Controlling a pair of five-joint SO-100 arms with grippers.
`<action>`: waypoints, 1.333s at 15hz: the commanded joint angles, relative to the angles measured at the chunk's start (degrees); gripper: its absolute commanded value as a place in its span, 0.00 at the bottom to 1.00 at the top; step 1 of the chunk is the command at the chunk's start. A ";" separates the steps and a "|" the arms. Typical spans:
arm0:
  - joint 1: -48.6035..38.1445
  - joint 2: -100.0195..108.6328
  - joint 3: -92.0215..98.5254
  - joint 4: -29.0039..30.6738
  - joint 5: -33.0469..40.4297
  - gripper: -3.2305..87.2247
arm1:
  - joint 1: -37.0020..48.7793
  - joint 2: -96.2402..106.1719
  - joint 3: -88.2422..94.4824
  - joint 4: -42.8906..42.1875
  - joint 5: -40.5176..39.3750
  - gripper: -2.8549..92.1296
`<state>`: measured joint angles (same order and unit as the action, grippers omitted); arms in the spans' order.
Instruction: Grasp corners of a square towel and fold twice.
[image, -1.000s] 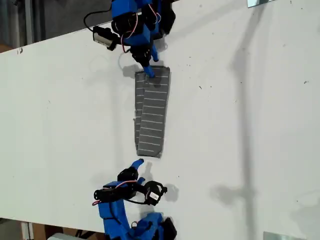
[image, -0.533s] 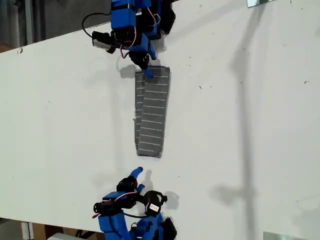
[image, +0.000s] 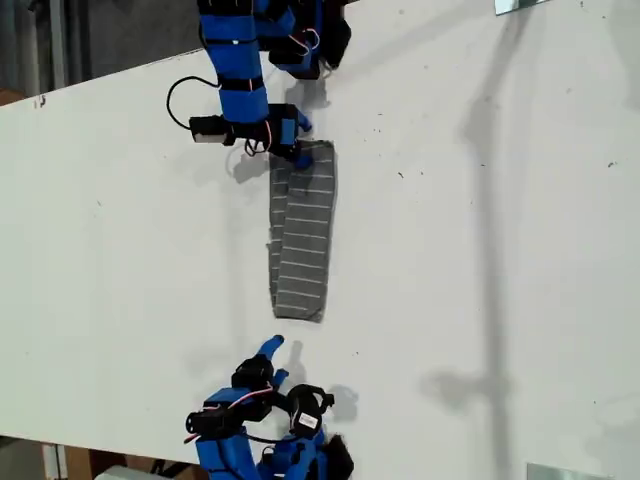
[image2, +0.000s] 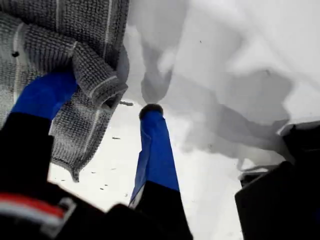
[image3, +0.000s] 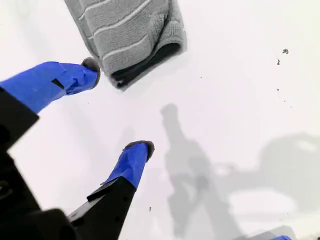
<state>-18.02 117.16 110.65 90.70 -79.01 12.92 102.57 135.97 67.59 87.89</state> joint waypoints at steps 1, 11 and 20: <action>0.35 2.20 -0.09 -0.44 -0.44 0.34 | -1.49 0.70 -2.55 -3.34 -0.70 0.35; 1.41 3.34 -1.41 0.97 -1.85 0.34 | -7.91 16.35 10.02 -14.68 9.14 0.31; 3.16 3.96 -6.33 3.78 -3.08 0.34 | -10.20 10.81 12.66 -24.70 12.74 0.15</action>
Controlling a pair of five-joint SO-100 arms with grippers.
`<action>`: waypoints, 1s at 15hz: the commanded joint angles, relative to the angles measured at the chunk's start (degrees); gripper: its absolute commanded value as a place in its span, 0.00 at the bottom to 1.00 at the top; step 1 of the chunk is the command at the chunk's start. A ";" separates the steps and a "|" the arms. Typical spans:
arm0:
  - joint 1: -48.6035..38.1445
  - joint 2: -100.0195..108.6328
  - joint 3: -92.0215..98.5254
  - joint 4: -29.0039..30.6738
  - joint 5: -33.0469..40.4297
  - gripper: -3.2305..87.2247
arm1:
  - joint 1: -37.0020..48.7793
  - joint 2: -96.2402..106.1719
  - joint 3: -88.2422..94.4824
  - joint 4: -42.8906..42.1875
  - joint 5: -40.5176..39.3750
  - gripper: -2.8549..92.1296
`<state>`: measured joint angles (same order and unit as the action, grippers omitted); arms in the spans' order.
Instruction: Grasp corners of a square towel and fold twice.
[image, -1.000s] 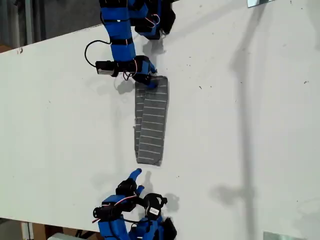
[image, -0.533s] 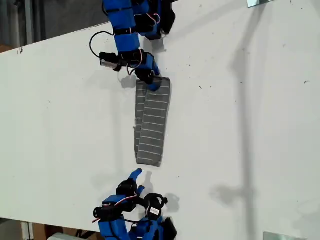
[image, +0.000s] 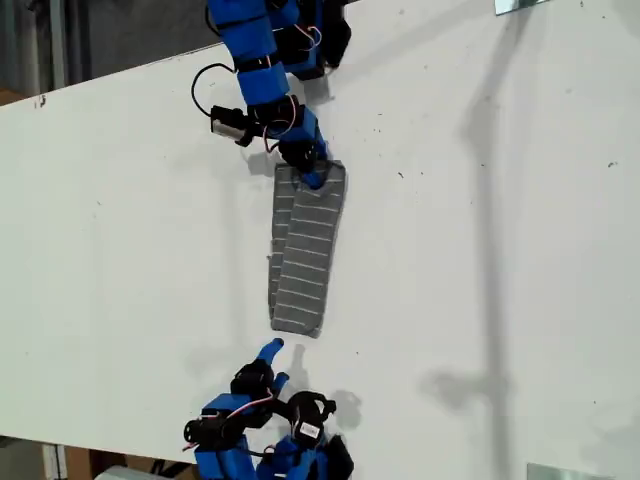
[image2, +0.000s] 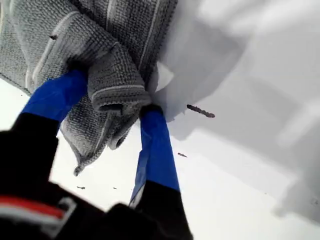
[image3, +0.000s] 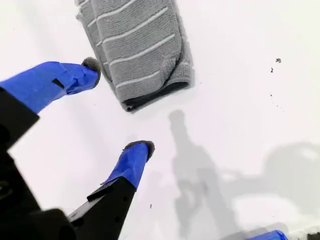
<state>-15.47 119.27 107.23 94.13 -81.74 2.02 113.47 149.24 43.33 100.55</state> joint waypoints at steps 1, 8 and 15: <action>0.79 1.93 -3.52 0.53 -0.44 0.34 | 0.88 -0.18 -0.62 -0.44 0.26 0.06; 3.16 -0.97 1.32 -5.01 -1.67 0.34 | 0.62 1.49 -6.42 18.11 3.87 0.03; 2.20 -3.52 21.01 -25.05 -2.55 0.34 | 6.06 23.38 -8.26 43.59 3.87 0.03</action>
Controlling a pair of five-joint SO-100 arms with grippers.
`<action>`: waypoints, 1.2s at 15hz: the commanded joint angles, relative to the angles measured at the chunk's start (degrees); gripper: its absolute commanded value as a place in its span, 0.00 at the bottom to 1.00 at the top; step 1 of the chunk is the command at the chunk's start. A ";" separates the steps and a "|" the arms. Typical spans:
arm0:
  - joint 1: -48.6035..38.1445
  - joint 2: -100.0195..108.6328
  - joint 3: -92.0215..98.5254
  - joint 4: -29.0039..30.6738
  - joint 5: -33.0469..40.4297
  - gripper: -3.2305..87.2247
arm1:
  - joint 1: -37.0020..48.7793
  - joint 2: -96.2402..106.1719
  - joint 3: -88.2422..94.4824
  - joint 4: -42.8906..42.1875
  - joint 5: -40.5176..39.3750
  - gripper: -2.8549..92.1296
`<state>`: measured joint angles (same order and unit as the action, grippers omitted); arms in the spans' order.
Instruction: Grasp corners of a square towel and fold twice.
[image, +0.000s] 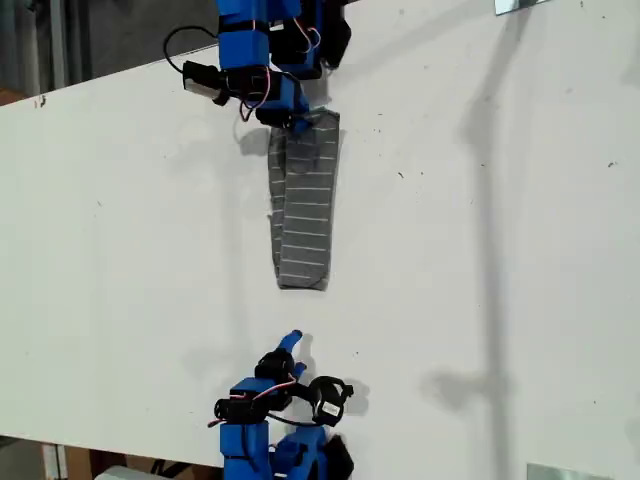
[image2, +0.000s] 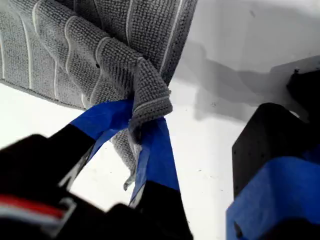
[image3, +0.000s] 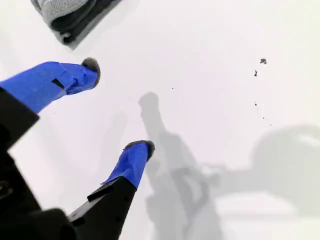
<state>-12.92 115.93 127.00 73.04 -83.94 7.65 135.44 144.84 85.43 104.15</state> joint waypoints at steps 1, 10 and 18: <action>-0.62 -0.88 2.20 -5.10 -0.35 0.34 | 0.26 -1.58 -6.24 2.02 -0.09 0.03; -5.36 -4.13 13.45 -14.68 1.67 0.34 | -0.53 -29.79 -39.64 9.32 -11.25 0.03; -7.73 -6.59 14.15 -16.52 4.22 0.34 | 0.18 -45.26 -67.06 10.90 -29.00 0.03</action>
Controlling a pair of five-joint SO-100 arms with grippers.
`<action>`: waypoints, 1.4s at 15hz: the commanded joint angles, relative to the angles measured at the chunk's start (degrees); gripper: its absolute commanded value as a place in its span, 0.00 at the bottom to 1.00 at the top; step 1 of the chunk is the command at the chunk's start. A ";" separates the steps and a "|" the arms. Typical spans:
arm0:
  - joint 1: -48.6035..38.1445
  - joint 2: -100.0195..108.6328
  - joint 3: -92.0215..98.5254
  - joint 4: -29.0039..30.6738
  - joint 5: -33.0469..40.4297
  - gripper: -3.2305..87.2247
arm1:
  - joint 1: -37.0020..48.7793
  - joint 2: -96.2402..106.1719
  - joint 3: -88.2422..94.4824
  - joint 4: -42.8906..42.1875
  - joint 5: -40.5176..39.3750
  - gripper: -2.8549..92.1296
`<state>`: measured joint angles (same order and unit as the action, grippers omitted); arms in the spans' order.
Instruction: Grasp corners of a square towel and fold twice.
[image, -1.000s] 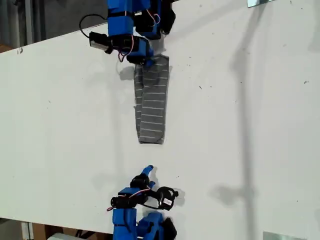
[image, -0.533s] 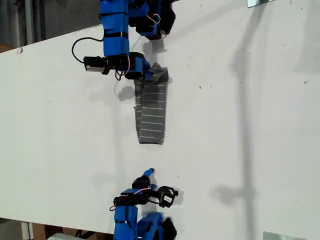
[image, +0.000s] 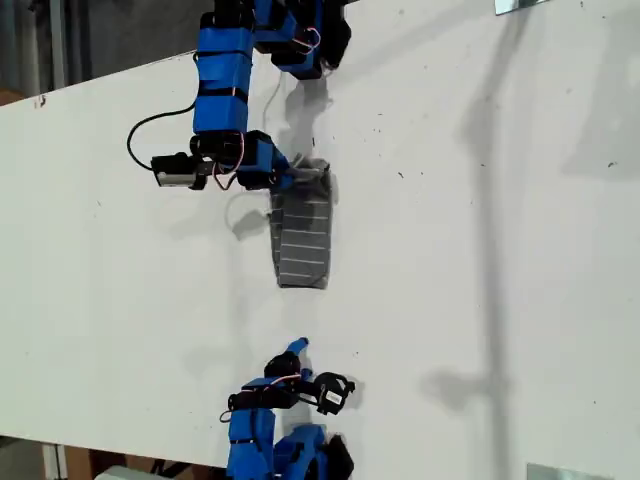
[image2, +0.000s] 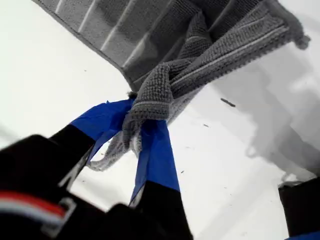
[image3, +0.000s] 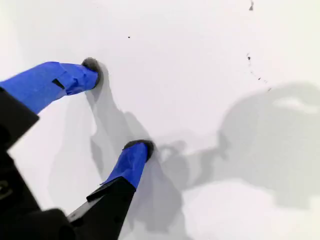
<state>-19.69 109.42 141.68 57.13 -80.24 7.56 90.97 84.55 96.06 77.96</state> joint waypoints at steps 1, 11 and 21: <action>-1.05 -0.26 -0.53 -0.62 0.18 0.34 | 0.09 -2.46 -9.14 0.00 -4.57 0.03; -1.58 -0.70 -0.44 -0.70 -0.53 0.34 | -2.55 -11.43 -25.40 -9.40 -24.52 0.03; -1.76 -0.88 -0.62 -0.70 -0.44 0.34 | -2.46 -21.36 -31.46 -20.92 -33.84 0.03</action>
<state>-20.74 108.54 141.50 57.04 -80.51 5.01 68.47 58.01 76.73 45.00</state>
